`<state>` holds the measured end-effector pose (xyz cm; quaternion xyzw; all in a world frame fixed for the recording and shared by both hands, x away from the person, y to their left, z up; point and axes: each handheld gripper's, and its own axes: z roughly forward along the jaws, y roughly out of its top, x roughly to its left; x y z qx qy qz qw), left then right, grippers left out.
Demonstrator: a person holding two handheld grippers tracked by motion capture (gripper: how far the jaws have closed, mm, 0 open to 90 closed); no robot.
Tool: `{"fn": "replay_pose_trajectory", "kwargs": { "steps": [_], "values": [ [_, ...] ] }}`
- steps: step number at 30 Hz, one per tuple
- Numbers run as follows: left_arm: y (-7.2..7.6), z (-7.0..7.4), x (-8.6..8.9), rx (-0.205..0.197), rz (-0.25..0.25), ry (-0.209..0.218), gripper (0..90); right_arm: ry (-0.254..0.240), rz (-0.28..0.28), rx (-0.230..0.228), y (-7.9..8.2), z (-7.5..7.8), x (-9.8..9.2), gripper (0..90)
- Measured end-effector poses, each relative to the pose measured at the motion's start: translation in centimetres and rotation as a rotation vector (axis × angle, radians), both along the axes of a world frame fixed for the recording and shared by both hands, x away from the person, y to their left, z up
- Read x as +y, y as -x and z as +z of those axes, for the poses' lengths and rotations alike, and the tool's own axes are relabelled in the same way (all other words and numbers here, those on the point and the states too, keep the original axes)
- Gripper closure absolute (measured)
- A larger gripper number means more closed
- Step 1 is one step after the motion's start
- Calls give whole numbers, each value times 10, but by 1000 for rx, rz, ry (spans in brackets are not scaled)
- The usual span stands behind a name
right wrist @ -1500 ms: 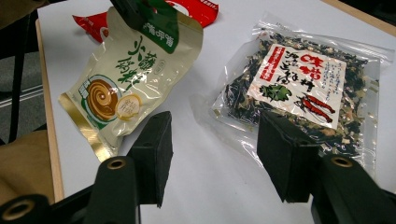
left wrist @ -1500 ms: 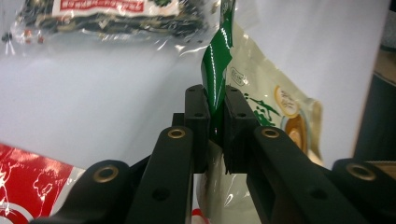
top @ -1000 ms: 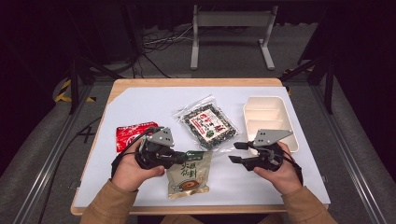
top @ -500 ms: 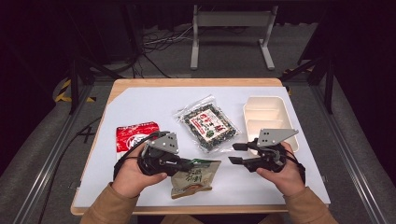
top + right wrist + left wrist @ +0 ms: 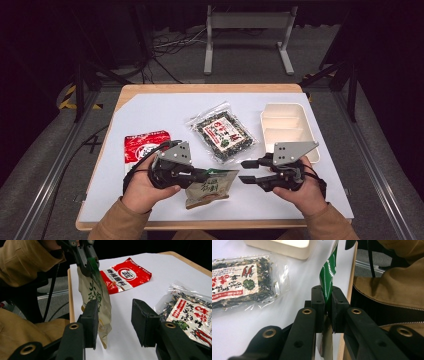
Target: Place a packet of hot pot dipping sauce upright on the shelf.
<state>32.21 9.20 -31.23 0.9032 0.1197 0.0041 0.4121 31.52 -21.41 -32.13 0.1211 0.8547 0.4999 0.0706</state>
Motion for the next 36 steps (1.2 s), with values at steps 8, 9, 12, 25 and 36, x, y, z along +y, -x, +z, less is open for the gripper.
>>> {"fn": "replay_pose_trajectory", "kwargs": {
  "steps": [8, 9, 12, 25, 36],
  "values": [
    [2, -2, -6, 0, -19, -6, 830, 73, 14, -23, 2, 3, 13, 576],
    [1, -3, -7, -5, -22, -7, 830, 91, 14, -27, 2, 3, 15, 578],
    [2, -4, -9, -1, -26, -10, 830, 124, 35, -21, 1, 4, 20, 589],
    [4, -5, -12, -2, -32, -12, 829, 278, 133, -5, -8, 3, 43, 676],
    [5, -6, -14, -5, -34, -10, 828, 377, 180, -12, -11, -3, 62, 762]
  ]
}}
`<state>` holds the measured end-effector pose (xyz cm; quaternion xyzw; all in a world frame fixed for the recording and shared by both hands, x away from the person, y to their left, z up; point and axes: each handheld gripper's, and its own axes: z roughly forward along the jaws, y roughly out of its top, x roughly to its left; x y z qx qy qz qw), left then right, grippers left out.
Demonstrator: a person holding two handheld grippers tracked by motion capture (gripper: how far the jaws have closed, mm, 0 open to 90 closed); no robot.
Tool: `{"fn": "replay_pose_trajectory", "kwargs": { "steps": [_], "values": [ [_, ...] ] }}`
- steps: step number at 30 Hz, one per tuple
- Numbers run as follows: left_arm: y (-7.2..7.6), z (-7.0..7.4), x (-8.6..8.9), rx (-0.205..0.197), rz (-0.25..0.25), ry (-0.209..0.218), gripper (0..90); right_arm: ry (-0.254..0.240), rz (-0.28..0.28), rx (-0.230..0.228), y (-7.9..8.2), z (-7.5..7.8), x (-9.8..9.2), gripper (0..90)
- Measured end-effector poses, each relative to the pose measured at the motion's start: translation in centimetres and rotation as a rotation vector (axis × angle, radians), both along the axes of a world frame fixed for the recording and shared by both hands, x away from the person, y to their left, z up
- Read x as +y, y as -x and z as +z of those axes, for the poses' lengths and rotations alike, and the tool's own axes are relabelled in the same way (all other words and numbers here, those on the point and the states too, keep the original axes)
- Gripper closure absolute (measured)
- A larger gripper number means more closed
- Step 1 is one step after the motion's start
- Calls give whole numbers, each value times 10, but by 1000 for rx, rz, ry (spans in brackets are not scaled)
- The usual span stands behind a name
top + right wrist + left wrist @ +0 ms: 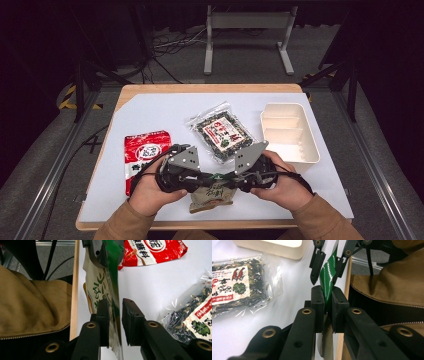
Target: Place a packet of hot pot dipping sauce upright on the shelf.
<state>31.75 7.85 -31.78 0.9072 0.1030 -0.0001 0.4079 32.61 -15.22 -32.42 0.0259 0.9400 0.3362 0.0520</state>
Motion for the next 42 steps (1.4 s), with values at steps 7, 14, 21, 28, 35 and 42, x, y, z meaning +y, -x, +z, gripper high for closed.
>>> {"fn": "replay_pose_trajectory", "kwargs": {
  "steps": [7, 14, 21, 28, 35, 42],
  "values": [
    [0, 0, 1, 1, 1, 2, 826, 7, 21, 2, 0, 0, 4, 877],
    [0, 1, 2, -1, -6, 17, 814, 9, 18, -17, 2, 3, 3, 892],
    [0, 4, 5, -21, 23, 58, 581, 61, 24, -51, 5, 8, 1, 893],
    [0, 9, 13, -49, 59, 114, 394, 54, 0, -68, 2, 18, -7, 893],
    [-1, 16, 27, -103, 142, 156, 368, 47, -31, -95, -3, 31, -18, 893],
    [-4, 20, 40, -111, 197, 171, 357, 30, -60, -119, -9, 49, -33, 893]
  ]
}}
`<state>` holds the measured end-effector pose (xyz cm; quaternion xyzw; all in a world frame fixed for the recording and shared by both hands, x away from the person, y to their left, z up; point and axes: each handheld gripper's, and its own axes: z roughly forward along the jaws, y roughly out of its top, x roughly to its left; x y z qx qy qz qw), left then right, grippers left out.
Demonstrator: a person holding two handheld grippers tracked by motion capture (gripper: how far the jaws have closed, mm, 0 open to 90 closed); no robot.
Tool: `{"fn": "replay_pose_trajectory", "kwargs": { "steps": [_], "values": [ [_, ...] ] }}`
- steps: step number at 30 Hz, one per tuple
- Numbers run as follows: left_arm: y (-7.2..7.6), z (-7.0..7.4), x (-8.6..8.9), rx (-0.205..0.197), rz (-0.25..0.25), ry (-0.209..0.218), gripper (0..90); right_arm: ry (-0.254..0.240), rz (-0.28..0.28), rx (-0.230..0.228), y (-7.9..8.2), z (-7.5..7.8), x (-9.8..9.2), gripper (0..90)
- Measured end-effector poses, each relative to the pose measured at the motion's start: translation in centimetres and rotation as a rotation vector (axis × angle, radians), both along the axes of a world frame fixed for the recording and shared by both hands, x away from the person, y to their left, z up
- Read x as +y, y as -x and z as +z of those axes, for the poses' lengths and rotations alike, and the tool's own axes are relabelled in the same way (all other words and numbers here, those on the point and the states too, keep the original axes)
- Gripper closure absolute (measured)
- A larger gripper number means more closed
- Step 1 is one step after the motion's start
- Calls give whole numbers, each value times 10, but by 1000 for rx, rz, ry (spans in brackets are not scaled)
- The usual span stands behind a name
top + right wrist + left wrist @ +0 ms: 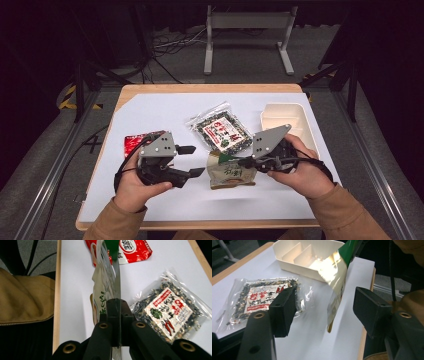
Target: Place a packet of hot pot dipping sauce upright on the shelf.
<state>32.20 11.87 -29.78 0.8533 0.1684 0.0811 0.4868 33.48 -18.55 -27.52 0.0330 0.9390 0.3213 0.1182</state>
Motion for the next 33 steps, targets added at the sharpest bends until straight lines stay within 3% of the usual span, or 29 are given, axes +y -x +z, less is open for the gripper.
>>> {"fn": "replay_pose_trajectory", "kwargs": {
  "steps": [7, 20, 33],
  "values": [
    [-9, -3, 13, -2, 59, -5, 349, 23, -38, -35, -7, 14, -14, 893],
    [-22, -7, 37, 2, 138, 16, 320, 5, -108, -83, -20, 34, -40, 894],
    [-24, -10, 56, 12, 198, 24, 309, -4, -164, -131, -38, 53, -62, 894]
  ]
}}
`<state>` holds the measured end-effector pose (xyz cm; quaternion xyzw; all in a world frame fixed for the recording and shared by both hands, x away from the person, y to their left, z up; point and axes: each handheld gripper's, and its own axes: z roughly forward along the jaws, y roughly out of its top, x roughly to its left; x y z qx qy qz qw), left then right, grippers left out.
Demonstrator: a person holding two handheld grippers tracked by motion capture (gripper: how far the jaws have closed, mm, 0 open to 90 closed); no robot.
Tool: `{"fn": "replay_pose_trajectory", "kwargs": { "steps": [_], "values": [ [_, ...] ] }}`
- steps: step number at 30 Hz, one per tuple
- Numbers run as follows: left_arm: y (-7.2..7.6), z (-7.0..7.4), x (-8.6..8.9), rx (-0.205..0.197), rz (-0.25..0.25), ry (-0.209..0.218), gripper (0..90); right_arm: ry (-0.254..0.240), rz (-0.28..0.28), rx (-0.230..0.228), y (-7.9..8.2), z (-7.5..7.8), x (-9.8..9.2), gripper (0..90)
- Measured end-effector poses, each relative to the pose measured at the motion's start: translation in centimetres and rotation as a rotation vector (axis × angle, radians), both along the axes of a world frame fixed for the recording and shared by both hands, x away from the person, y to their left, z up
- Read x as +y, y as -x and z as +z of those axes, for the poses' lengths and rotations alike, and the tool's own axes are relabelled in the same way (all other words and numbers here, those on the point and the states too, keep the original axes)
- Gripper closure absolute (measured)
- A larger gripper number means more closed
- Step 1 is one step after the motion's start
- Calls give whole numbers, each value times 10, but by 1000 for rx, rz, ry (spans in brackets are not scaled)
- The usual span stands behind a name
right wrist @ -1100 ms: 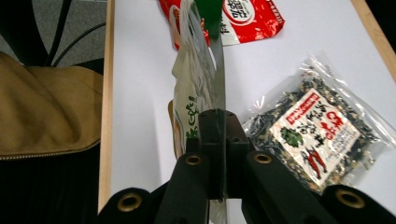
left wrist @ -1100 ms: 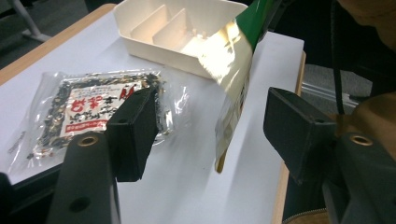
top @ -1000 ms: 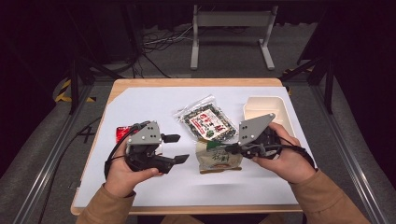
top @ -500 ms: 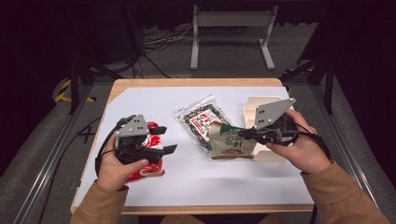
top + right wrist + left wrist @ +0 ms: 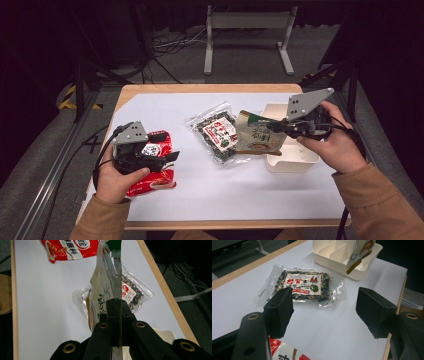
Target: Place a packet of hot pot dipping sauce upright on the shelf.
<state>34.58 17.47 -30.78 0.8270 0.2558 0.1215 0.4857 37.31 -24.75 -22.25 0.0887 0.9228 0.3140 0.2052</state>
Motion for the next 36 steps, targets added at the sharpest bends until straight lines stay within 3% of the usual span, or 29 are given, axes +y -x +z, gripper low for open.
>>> {"fn": "replay_pose_trajectory", "kwargs": {
  "steps": [15, 25, 36],
  "values": [
    [0, -3, 16, 21, 54, 11, 310, 4, -61, -67, -31, 7, -27, 893],
    [-3, -3, 17, 23, 50, 14, 308, -13, -109, -93, -58, 6, -45, 893],
    [-5, -5, 14, 32, 38, 11, 312, 6, -108, -147, -78, 4, -60, 893]
  ]
}}
